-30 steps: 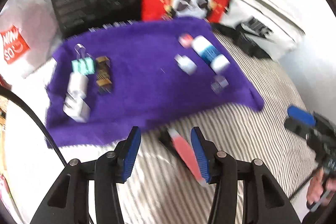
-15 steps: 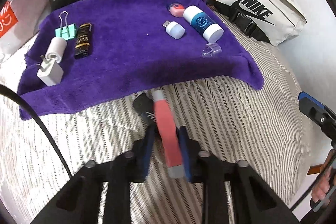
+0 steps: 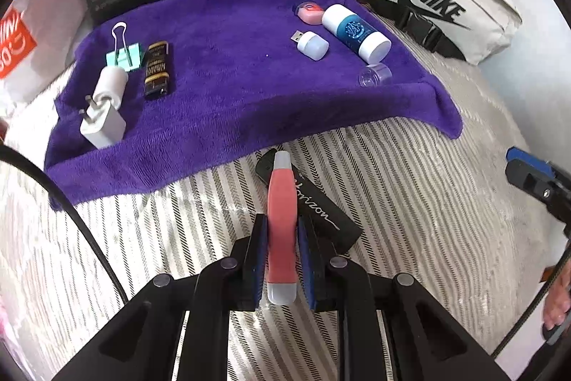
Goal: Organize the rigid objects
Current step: 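Grasp the pink tube on the bedspread with the left gripper, then grasp the black Horizon stick with the right gripper while the left lifts the pink tube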
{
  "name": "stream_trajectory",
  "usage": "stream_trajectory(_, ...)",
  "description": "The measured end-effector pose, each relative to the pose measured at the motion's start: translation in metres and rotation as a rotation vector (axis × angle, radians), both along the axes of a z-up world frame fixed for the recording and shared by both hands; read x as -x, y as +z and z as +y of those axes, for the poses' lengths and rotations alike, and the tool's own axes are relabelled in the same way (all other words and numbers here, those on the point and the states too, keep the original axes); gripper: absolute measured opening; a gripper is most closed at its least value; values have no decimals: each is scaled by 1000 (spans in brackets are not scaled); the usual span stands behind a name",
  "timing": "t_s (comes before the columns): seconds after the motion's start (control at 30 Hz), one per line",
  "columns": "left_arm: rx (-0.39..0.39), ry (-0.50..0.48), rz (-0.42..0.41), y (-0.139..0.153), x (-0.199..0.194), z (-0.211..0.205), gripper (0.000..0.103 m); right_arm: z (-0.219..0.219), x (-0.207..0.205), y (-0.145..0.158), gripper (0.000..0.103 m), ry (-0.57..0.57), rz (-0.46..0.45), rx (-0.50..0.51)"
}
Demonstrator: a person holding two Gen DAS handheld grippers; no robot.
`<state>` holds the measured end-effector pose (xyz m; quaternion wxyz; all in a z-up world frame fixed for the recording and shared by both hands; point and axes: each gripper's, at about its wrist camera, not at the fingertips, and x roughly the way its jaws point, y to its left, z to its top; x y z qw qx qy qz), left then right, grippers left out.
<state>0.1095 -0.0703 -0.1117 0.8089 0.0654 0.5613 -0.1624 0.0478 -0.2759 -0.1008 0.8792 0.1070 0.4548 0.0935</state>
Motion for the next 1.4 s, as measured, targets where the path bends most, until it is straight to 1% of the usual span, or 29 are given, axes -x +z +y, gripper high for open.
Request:
stream_trajectory(0.07, -24, -8, 4, -3, 0, -1, 16, 2, 0, -1, 50, 5, 3, 1)
stream_trajectory(0.1, -21, -12, -9, -3, 1, -1, 16, 3, -1, -2, 50, 8, 5, 1)
stream_trajectory(0.23, 19, 1, -1, -1, 2, 7, 16, 10, -1, -3, 50, 23, 10, 6)
stream_trajectory(0.27, 17, 9, -6, 0, 3, 9, 16, 13, -2, -2, 50, 31, 10, 7)
stream_trajectory(0.4, -13, 41, -14, 2, 5, 29, 16, 28, -4, -1, 50, 70, 3, 11)
stream_trajectory(0.53, -48, 103, -13, 1, 7, 59, 16, 47, -9, -6, 50, 121, 4, 24)
stream_trajectory(0.6, -68, 137, -16, 0, 7, 74, 16, 55, -13, -11, 50, 138, 19, 24)
stream_trajectory(0.73, -38, 177, -5, -7, 5, 97, 16, 68, -16, -19, 50, 171, 36, 35)
stream_trajectory(0.77, -22, 176, -15, -7, 6, 99, 16, 72, -18, -20, 50, 181, 42, 40)
stream_trajectory(0.97, 18, 182, -17, -6, 9, 107, 16, 96, -26, -26, 50, 235, 38, 50)
stream_trajectory(1.13, 8, 200, -22, -4, 10, 116, 16, 123, -38, -34, 50, 302, 29, 76)
stream_trajectory(1.27, 47, 230, -10, -7, 9, 127, 16, 140, -46, -42, 49, 336, 23, 108)
stream_trajectory(1.4, 57, 230, -10, -7, 11, 128, 16, 148, -51, -48, 45, 352, 25, 134)
